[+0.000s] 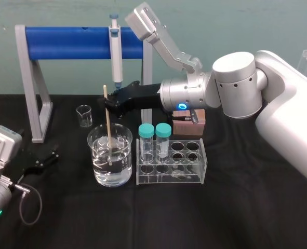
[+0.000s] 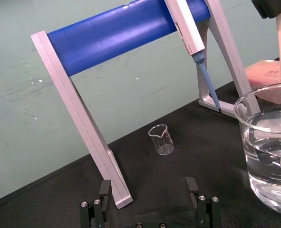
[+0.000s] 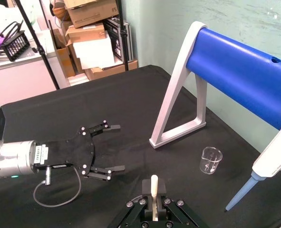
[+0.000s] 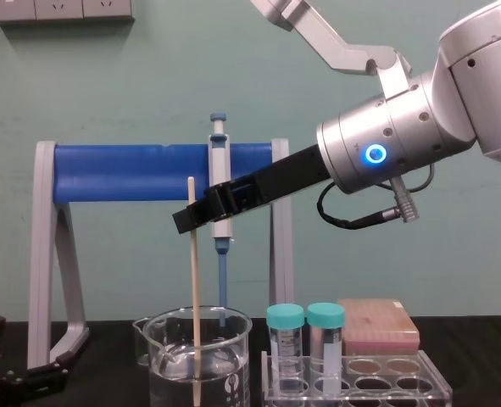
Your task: Hold the thermometer with one hand and immerse one end into the beaker, then reinsert it into the test tube rack.
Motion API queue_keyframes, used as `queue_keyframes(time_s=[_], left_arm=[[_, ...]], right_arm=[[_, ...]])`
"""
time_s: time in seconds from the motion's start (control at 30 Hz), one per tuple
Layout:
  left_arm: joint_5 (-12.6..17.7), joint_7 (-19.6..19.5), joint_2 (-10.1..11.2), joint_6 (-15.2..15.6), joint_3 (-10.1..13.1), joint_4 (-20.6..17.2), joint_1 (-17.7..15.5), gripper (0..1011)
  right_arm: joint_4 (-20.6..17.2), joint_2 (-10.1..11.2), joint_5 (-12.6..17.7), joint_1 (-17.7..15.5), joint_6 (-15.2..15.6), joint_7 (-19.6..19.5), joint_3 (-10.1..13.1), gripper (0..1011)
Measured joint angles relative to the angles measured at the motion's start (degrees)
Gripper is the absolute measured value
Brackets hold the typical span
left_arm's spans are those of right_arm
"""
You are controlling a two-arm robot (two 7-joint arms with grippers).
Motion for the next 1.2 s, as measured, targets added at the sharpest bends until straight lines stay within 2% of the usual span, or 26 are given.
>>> queue_keyframes(time_s=[1.2], left_arm=[[0.0, 0.0, 0.0, 0.0, 0.0, 0.0, 0.0, 1004]], right_arm=[[-0.1, 0.1, 0.1, 0.2, 0.0, 0.0, -0.1, 48]])
